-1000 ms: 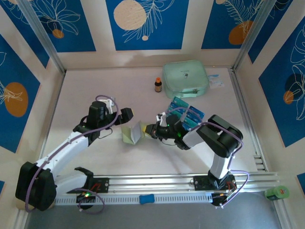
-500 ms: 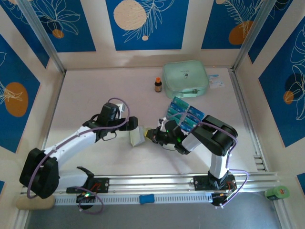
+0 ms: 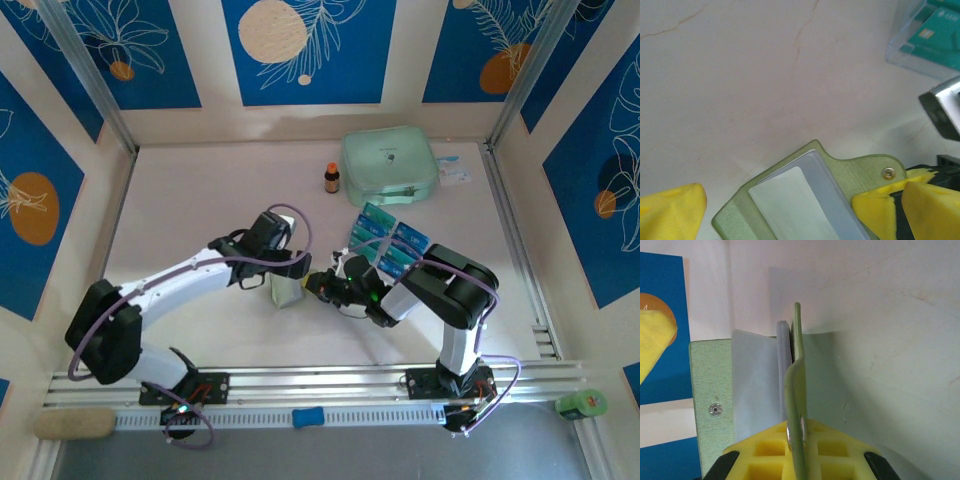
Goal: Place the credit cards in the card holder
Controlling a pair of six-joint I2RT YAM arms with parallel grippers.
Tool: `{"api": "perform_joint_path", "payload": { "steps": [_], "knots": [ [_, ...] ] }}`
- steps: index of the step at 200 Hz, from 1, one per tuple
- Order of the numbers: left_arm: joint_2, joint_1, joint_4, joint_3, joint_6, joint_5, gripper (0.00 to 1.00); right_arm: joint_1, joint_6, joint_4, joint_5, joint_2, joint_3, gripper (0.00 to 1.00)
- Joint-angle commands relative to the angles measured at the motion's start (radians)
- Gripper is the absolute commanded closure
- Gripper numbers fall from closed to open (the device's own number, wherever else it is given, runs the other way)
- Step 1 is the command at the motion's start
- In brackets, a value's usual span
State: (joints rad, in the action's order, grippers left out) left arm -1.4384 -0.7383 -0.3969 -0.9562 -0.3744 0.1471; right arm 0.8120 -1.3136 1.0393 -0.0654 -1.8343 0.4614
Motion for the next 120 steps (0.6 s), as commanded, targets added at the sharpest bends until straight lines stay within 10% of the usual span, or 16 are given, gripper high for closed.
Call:
{"api": "perform_joint_path", "payload": {
  "steps": [1, 120],
  "knots": [
    [-0.041, -0.033, -0.086, -0.041, 0.046, 0.108, 0.0, 0.011, -0.007, 0.009, 0.039, 0.028, -0.021, 1.0],
    [-0.11, -0.047, -0.06, -0.016, 0.041, 0.148, 0.0, 0.015, -0.017, 0.016, 0.055, 0.03, -0.033, 1.0]
  ]
}}
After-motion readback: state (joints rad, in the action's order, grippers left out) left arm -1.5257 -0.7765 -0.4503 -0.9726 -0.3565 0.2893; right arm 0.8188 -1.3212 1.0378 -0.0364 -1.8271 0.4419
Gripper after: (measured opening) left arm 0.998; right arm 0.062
